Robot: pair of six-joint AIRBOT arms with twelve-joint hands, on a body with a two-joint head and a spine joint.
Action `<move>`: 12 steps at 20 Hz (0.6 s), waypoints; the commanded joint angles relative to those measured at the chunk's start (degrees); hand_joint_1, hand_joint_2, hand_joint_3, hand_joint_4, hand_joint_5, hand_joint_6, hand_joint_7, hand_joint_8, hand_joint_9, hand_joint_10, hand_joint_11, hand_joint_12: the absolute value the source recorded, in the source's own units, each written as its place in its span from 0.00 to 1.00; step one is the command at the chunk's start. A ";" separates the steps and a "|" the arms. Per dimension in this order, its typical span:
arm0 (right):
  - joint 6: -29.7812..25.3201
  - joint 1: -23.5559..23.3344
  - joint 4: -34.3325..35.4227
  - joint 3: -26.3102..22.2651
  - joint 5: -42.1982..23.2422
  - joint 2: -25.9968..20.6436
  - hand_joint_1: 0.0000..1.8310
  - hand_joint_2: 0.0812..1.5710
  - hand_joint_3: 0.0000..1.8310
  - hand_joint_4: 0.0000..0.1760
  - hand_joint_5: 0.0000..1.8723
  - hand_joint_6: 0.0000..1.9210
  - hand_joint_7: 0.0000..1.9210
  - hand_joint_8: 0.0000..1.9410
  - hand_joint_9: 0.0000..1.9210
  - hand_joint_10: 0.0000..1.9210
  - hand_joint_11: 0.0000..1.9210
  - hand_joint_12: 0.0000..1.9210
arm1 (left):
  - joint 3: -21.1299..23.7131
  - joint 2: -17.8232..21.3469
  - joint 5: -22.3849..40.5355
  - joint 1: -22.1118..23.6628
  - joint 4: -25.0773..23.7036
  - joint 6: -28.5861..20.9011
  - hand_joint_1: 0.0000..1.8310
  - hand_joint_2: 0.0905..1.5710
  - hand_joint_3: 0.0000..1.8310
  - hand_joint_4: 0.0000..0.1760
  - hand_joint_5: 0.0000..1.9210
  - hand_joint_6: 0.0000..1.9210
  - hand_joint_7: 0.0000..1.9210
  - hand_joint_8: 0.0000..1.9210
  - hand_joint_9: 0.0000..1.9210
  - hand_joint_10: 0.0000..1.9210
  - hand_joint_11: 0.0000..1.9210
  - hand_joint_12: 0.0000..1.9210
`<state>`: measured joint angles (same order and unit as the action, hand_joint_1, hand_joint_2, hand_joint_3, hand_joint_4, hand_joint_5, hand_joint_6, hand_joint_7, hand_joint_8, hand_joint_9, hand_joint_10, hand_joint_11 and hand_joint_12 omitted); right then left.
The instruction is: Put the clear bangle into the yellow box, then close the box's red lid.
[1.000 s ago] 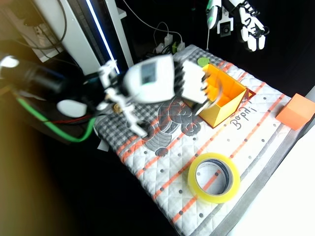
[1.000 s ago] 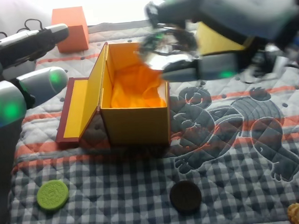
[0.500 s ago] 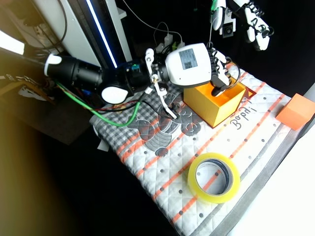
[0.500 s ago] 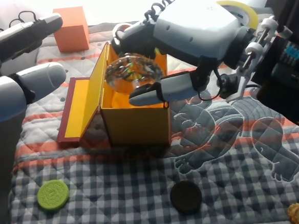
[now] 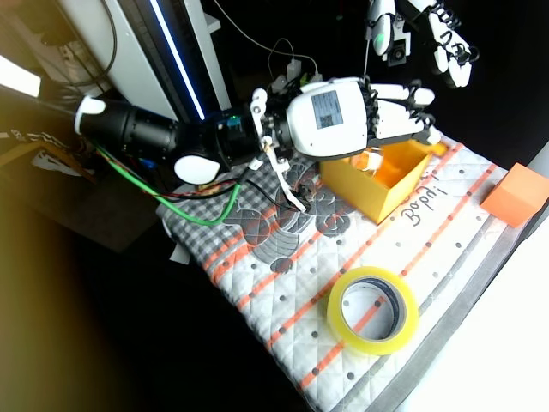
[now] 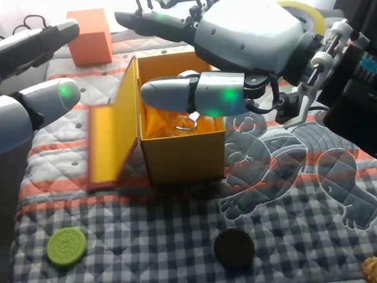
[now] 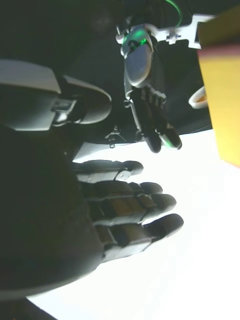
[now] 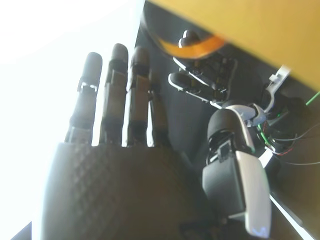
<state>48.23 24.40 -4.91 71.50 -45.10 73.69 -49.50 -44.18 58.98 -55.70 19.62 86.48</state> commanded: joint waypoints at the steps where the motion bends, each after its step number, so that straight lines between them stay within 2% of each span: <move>1: -0.28 -0.76 0.52 -0.56 -7.82 -0.24 0.00 0.74 0.00 0.00 0.10 0.00 0.25 0.00 0.26 0.00 0.00 0.54 | -0.16 -0.09 7.17 0.53 -1.08 -1.52 0.14 0.78 0.00 0.77 0.19 0.00 0.17 0.00 0.17 0.00 0.01 0.33; 2: -0.29 -0.76 0.62 -1.23 -9.42 -0.68 0.00 0.76 0.01 0.00 0.11 0.00 0.22 0.00 0.29 0.01 0.08 0.65 | -0.15 0.15 7.40 0.15 -2.01 -3.52 0.15 0.78 0.00 0.70 0.21 0.01 0.19 0.00 0.19 0.01 0.02 0.32; 3: -0.29 -0.42 1.17 -2.13 -11.32 -2.80 0.00 0.76 0.00 0.14 0.11 0.00 0.16 0.00 0.22 0.00 0.03 0.64 | -0.10 0.56 7.80 -0.40 -3.02 -6.10 0.15 0.78 0.00 0.64 0.22 0.00 0.21 0.00 0.21 0.00 0.02 0.31; 4: -0.29 0.43 1.66 -3.07 -13.39 -4.60 0.00 0.74 0.00 0.19 0.11 0.00 0.16 0.00 0.24 0.01 0.09 0.66 | 0.15 1.05 8.19 -0.91 -3.60 -7.30 0.14 0.79 0.00 0.51 0.23 0.00 0.22 0.00 0.22 0.00 0.03 0.29; 5: -0.29 1.67 2.39 -4.09 -16.00 -6.59 0.00 0.71 0.00 0.24 0.13 0.00 0.22 0.01 0.23 0.01 0.02 0.63 | 1.39 2.32 9.35 -2.11 -4.38 -7.83 0.15 0.79 0.00 0.30 0.23 0.00 0.24 0.00 0.23 0.00 0.03 0.28; 6: -0.29 3.17 3.53 -4.98 -18.46 -8.39 0.00 0.71 0.00 0.24 0.13 0.00 0.22 0.01 0.23 0.01 0.02 0.63 | 2.25 3.17 10.18 -3.00 -4.91 -7.83 0.15 0.79 0.00 0.30 0.23 0.00 0.24 0.00 0.23 0.00 0.03 0.28; 7: -0.29 5.02 5.17 -6.00 -21.73 -10.49 0.00 0.69 0.00 0.39 0.13 0.00 0.26 0.01 0.23 0.00 0.00 0.42 | 3.73 4.60 11.37 -4.45 -5.91 -7.85 0.15 0.80 0.00 0.16 0.22 0.00 0.25 0.00 0.23 0.00 0.03 0.24; 8: -0.29 7.41 6.94 -7.04 -25.26 -12.39 0.00 0.71 0.00 0.34 0.10 0.00 0.26 0.00 0.22 0.00 0.00 0.37 | 5.15 5.94 12.35 -6.03 -7.53 -8.96 0.17 0.80 0.00 0.00 0.20 0.00 0.27 0.00 0.26 0.00 0.06 0.22; 9: -0.29 10.13 8.83 -8.12 -28.83 -13.99 0.00 0.71 0.00 0.39 0.11 0.00 0.24 0.00 0.21 0.00 0.00 0.44 | 5.75 6.70 12.97 -7.58 -9.60 -11.98 0.10 0.83 0.00 0.03 0.18 0.00 0.25 0.00 0.26 0.00 0.07 0.21; 10: -0.29 12.59 10.35 -9.01 -31.73 -15.32 0.00 0.71 0.00 0.45 0.11 0.00 0.24 0.00 0.21 0.00 0.00 0.46 | 5.72 6.83 13.05 -8.84 -11.78 -16.48 0.07 0.84 0.01 0.00 0.17 0.00 0.25 0.00 0.27 0.00 0.08 0.21; 11: -0.29 13.98 11.41 -9.61 -33.44 -15.90 0.00 0.71 0.00 0.45 0.11 0.00 0.24 0.00 0.21 0.00 0.00 0.46 | 5.44 6.78 13.06 -9.66 -13.38 -19.80 0.07 0.84 0.01 0.00 0.17 0.00 0.25 0.00 0.27 0.00 0.08 0.21; 12: -0.28 15.96 12.79 -10.26 -35.14 -16.52 0.00 0.72 0.00 0.29 0.12 0.00 0.25 0.00 0.18 0.01 0.00 0.26 | 4.83 6.27 12.90 -10.59 -15.67 -25.28 0.07 0.88 0.00 0.00 0.15 0.00 0.23 0.00 0.23 0.00 0.05 0.23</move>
<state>48.25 41.47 8.16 61.25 -72.20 57.34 -44.53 -38.04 65.10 -66.94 2.04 61.08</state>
